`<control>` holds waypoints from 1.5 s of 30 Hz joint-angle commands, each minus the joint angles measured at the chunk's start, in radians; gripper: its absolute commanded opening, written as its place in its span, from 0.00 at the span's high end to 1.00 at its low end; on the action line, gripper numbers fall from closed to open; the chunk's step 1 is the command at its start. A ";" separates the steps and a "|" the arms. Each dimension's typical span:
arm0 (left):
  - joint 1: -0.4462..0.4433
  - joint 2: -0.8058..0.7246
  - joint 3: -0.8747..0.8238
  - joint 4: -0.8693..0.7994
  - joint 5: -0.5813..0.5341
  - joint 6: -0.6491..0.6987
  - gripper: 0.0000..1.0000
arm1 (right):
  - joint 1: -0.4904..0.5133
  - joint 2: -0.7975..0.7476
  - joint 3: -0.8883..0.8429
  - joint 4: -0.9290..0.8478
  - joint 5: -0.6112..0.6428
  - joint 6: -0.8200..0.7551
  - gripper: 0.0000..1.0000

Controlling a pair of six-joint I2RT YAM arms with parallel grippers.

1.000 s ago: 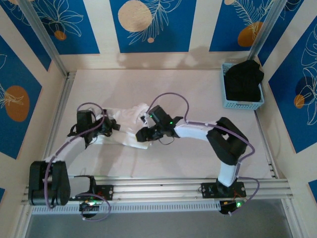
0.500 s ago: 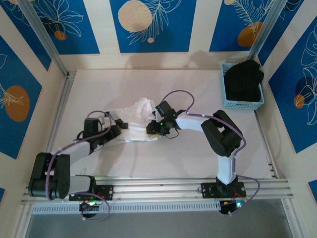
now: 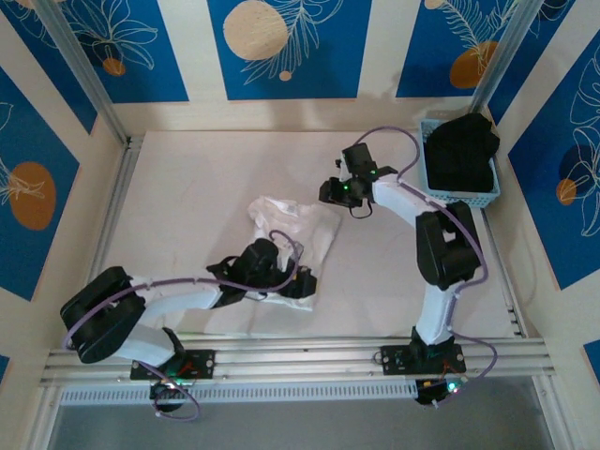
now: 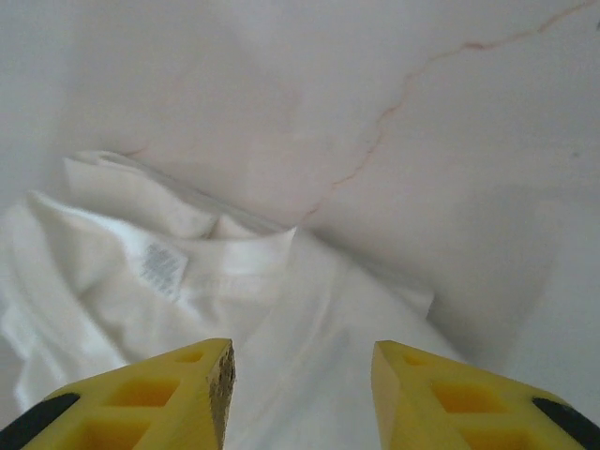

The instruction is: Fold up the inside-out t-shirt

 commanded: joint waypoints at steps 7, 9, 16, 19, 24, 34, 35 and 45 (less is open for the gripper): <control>0.387 -0.301 -0.087 -0.304 -0.086 0.058 0.36 | 0.202 -0.330 -0.382 0.125 -0.149 0.039 0.53; 0.428 -0.297 -0.081 -0.377 -0.104 0.094 0.37 | 0.260 -0.336 -0.418 0.141 -0.142 0.078 0.52; 0.448 -0.129 -0.071 -0.266 0.083 0.091 0.48 | 0.340 -0.246 -0.468 0.227 -0.130 0.192 0.53; 0.447 -0.093 -0.087 -0.246 0.100 0.094 0.58 | 0.347 -0.193 -0.461 0.206 -0.106 0.229 0.55; 0.457 -0.073 -0.106 -0.329 0.005 0.126 0.86 | 0.349 -0.162 -0.463 0.129 -0.036 0.256 0.57; 0.472 -0.103 -0.181 -0.386 -0.129 0.120 0.96 | 0.352 -0.163 -0.468 0.060 0.027 0.248 0.59; 0.471 -0.095 -0.178 -0.385 -0.116 0.119 0.90 | 0.352 -0.168 -0.464 0.059 0.028 0.236 0.59; 0.496 -0.227 -0.078 -0.342 -0.188 0.148 0.46 | 0.328 -0.321 -0.450 0.133 0.050 0.107 0.54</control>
